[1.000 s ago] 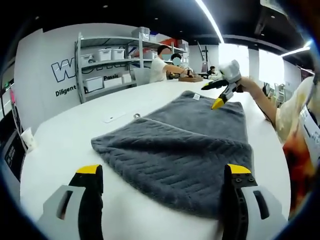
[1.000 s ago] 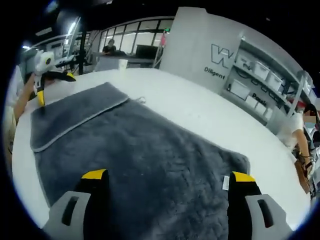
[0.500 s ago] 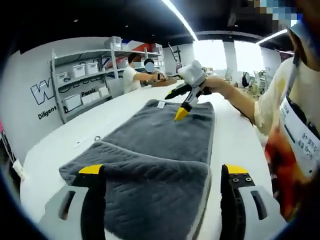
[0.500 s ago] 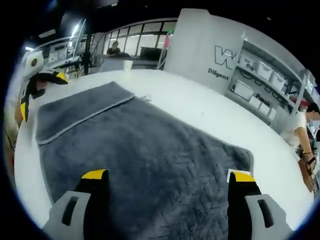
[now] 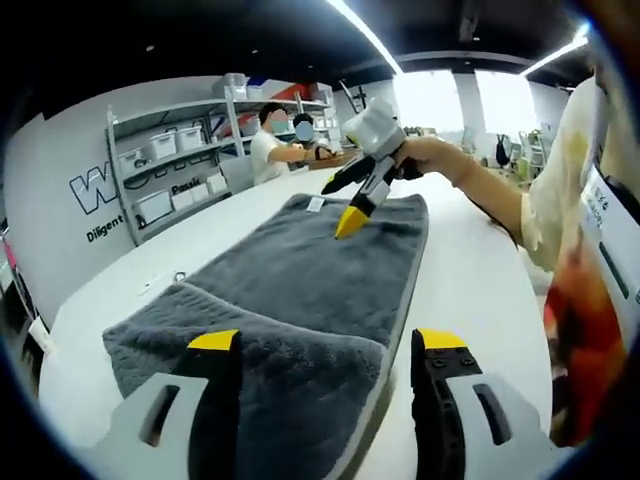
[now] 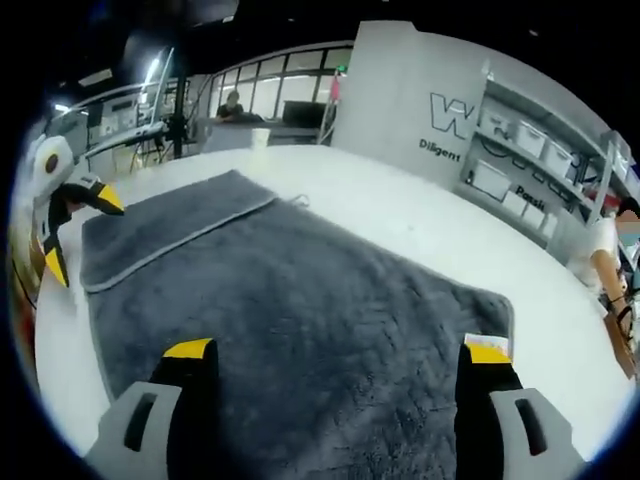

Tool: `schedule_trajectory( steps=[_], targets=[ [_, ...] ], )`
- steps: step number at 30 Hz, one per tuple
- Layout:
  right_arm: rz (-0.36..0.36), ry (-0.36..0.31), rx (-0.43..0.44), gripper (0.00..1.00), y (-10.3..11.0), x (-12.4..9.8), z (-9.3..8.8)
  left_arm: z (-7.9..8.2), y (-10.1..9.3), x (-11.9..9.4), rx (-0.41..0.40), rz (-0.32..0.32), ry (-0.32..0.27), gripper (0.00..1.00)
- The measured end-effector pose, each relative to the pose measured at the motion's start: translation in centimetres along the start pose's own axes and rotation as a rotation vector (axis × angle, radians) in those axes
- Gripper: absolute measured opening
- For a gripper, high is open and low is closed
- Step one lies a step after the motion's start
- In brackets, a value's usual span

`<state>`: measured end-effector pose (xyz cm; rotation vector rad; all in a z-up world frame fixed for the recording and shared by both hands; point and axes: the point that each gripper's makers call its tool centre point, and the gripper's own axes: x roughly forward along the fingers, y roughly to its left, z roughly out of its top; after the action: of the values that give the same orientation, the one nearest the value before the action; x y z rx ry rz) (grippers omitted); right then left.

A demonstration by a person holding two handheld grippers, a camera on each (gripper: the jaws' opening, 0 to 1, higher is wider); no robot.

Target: Open the folded towel by lifting each exposed corner and separating the folded layers until the towel lies flat within the target outline without major curled edges

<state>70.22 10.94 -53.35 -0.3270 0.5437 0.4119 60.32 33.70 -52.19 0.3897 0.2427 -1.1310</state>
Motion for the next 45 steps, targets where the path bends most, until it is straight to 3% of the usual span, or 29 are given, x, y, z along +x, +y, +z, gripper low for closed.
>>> schedule_trajectory(
  steps=[9,15,19,24,27,36,39,43,45],
  targets=[
    [0.004,-0.014,0.004,0.98,0.1,-0.3,0.3,-1.0,-0.3,0.2,0.028,-0.008,0.048,0.29],
    [0.007,-0.008,0.003,0.97,0.2,-0.3,0.2,-1.4,0.0,0.3,0.021,-0.015,0.067,0.26],
    [0.006,-0.008,0.003,0.97,0.2,-0.3,0.2,-1.5,0.2,0.5,0.024,-0.021,0.071,0.14],
    [0.006,-0.006,0.006,0.97,0.2,-0.3,0.1,-2.0,0.4,0.7,0.007,-0.026,0.079,0.11],
    [0.006,-0.004,0.008,0.97,0.1,-0.2,0.0,-2.2,0.2,0.7,-0.004,-0.032,0.079,0.0],
    [0.009,-0.004,0.007,0.97,0.3,-0.2,0.0,-2.2,1.0,0.4,-0.046,-0.001,0.069,0.01],
    [0.011,-0.003,0.007,0.97,0.4,-0.2,-0.1,-2.2,1.0,0.3,-0.058,0.0,0.069,0.09],
    [0.013,0.001,0.005,0.97,0.4,-0.1,-0.2,-2.1,0.1,0.4,-0.064,-0.026,0.068,0.35],
    [0.014,0.001,0.005,0.97,0.4,-0.1,-0.2,-2.2,-0.5,0.4,-0.061,-0.045,0.076,0.36]
  ],
)
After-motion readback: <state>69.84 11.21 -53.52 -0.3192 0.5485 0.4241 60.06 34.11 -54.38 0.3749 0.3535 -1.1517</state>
